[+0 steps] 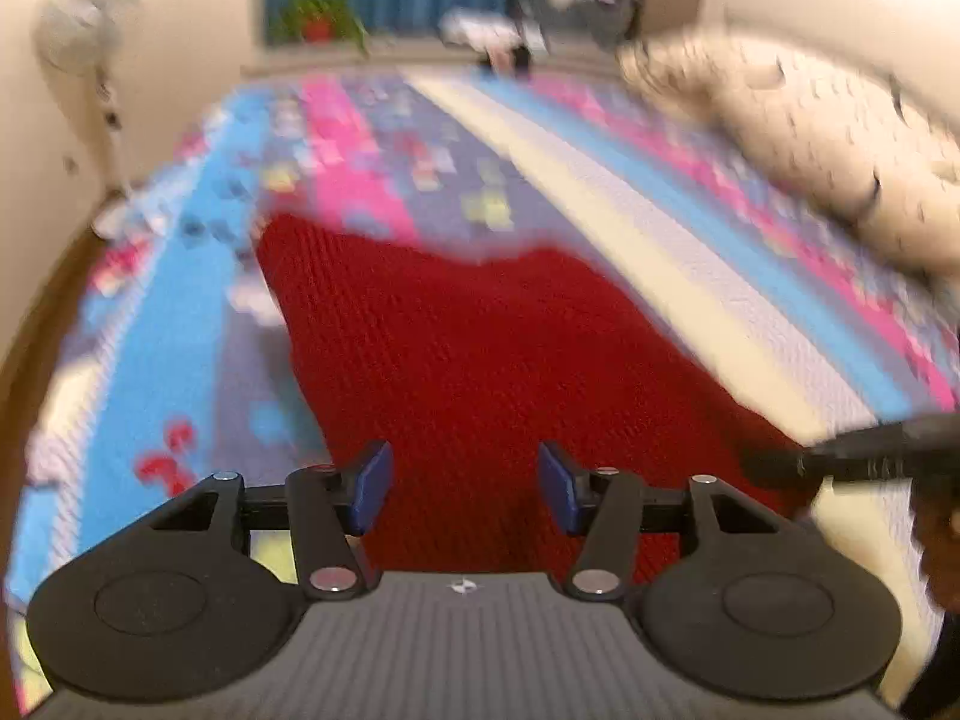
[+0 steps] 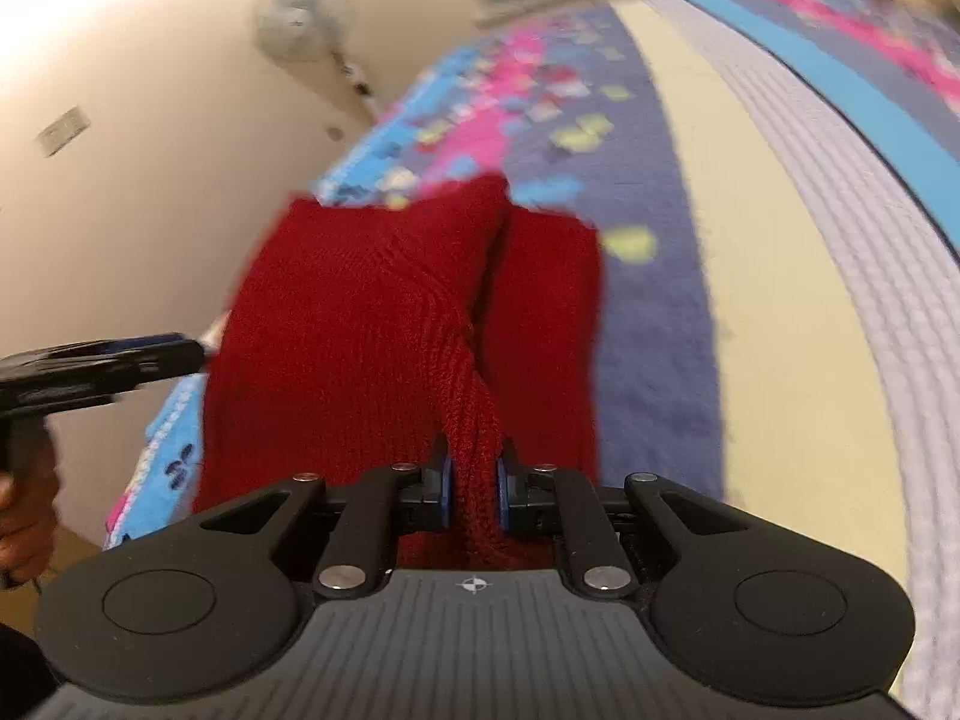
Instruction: Fold small clothes
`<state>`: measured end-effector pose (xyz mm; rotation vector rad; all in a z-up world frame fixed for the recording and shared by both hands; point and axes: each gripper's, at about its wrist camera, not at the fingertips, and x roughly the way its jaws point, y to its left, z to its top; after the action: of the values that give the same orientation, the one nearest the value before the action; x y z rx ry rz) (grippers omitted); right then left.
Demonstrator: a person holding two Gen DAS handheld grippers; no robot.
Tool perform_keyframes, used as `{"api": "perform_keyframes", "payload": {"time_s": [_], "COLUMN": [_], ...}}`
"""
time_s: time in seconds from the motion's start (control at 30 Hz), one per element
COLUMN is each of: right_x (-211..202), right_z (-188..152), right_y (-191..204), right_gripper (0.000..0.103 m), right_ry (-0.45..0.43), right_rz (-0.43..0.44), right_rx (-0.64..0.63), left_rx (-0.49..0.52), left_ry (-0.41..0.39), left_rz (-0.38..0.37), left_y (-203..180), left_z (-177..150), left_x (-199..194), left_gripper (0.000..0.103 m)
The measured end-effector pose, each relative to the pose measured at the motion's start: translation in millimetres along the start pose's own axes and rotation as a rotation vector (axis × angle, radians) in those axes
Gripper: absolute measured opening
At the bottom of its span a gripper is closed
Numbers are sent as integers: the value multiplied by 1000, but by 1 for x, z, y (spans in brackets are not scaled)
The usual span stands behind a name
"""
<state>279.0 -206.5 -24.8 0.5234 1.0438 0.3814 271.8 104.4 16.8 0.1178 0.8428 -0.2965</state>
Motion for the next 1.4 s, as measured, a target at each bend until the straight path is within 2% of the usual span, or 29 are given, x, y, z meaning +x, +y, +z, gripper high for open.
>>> {"api": "perform_keyframes", "payload": {"time_s": [0.03, 0.07, 0.1, 0.17, 0.23, 0.3, 0.33, 0.37, 0.43, 0.5, 0.53, 0.67, 0.77, 0.9, 1.0, 1.13, 1.4], "right_x": [1, -1, -2, -17, -49, -78, -93, -107, -130, -152, -160, -176, -176, -182, -179, -179, -166], "right_z": [-5, -9, -8, -6, -12, -20, -26, -31, -40, -50, -57, -88, -100, -110, -117, -128, -129], "right_y": [2, 7, 13, 23, 30, 38, 42, 43, 44, 45, 46, 45, 48, 61, 64, 74, 88], "right_gripper": [15, 15, 16, 25, 40, 69, 73, 77, 82, 93, 95, 98, 98, 102, 102, 102, 102], "right_ry": [19, 23, 16, -13, -73, -139, -166, -189, -225, -276, -304, -364, -339, -369, -357, -346, -335], "right_rz": [2, 0, -18, -70, -98, -146, -166, -166, -154, -147, -152, -182, -180, -196, -211, -217, -211], "right_rx": [2, -20, -40, -40, -84, -169, -199, -217, -232, -230, -224, -205, -178, -217, -204, -210, -242], "left_rx": [60, 114, 130, 51, -28, -59, -72, -89, -137, -182, -201, -220, -211, -253, -217, -273, -328], "left_ry": [38, 61, 54, 32, -27, -70, -84, -91, -117, -142, -148, -165, -197, -180, -182, -229, -193], "left_rz": [66, 129, 160, 146, 153, 196, 222, 246, 276, 284, 292, 326, 342, 309, 328, 314, 324], "left_y": [-9, -17, -23, -27, -31, -41, -48, -56, -67, -77, -83, -102, -116, -125, -133, -126, -112], "left_z": [-10, -17, -21, -21, -27, -32, -36, -38, -42, -49, -54, -72, -87, -109, -121, -124, -118], "left_x": [15, 23, 21, 2, -27, -50, -62, -74, -100, -123, -134, -165, -182, -185, -181, -187, -177], "left_gripper": [63, 69, 69, 69, 78, 90, 92, 101, 103, 103, 103, 103, 103, 103, 103, 103, 103]}}
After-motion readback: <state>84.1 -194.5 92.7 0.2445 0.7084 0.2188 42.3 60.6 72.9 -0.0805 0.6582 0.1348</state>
